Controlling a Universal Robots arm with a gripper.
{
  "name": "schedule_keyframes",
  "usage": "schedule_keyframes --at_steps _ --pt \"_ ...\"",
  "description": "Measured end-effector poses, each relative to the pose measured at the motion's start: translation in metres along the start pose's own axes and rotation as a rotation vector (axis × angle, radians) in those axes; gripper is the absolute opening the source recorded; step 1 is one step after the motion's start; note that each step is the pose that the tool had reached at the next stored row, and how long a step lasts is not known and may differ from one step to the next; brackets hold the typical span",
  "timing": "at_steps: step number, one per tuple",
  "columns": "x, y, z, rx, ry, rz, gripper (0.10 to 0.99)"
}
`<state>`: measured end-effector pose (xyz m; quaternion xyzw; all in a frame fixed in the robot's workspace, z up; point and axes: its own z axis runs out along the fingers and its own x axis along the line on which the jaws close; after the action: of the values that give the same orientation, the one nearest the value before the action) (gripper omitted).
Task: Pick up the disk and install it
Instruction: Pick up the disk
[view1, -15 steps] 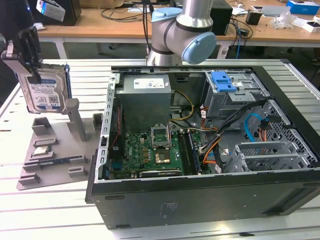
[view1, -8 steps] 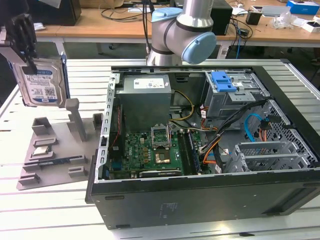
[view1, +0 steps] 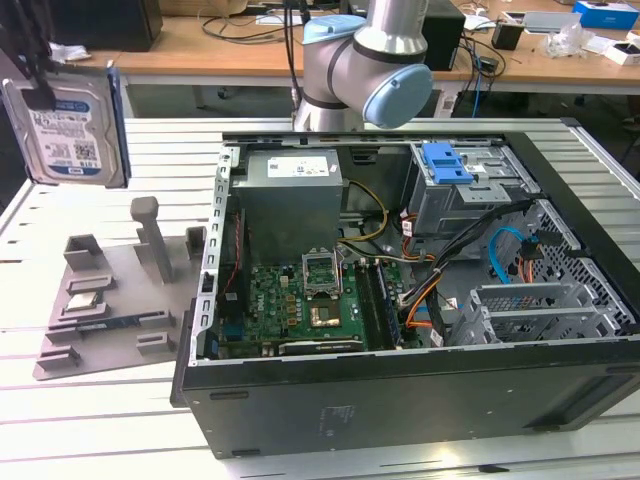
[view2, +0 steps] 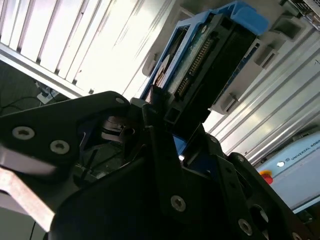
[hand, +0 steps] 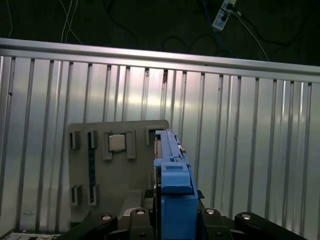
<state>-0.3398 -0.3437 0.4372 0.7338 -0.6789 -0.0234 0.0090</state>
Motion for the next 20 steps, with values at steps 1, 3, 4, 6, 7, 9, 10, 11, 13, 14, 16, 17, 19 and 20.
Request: schedule_keyframes --at_steps 1,3,4,6,7,9,10,11,13,14,16,17,19,20 --pt "-0.0001 0.0001 -0.0033 0.0 0.0 0.0 0.365" --pt "-0.0007 0.0008 -0.0182 0.0 0.0 0.0 0.365" --pt "-0.001 0.0011 -0.024 0.0 0.0 0.0 0.365" --pt "-0.0018 0.0018 -0.0407 0.0 0.0 0.0 0.365" --pt "-0.0023 0.0022 -0.0513 0.0 0.0 0.0 0.365" --pt "-0.0035 0.0032 -0.076 0.0 0.0001 0.0 0.365" --pt "-0.0037 0.0036 -0.0831 0.0 0.0 0.0 0.365" --pt "-0.0038 0.0037 -0.0851 0.0 0.0 0.0 0.365" --pt "-0.0038 0.0037 -0.0853 0.0 0.0 0.0 0.365" --pt "-0.0038 0.0036 -0.0853 0.0 0.0 0.0 0.365" --pt "-0.0035 0.0004 -0.0855 0.0 0.0001 0.0 0.365" --pt "-0.0032 -0.0037 -0.0857 0.0 0.0004 0.0 0.365" --pt "-0.0025 -0.0125 -0.0861 0.0 0.0011 0.0 0.365" --pt "-0.0024 -0.015 -0.0862 0.0 0.0012 0.0 0.365"
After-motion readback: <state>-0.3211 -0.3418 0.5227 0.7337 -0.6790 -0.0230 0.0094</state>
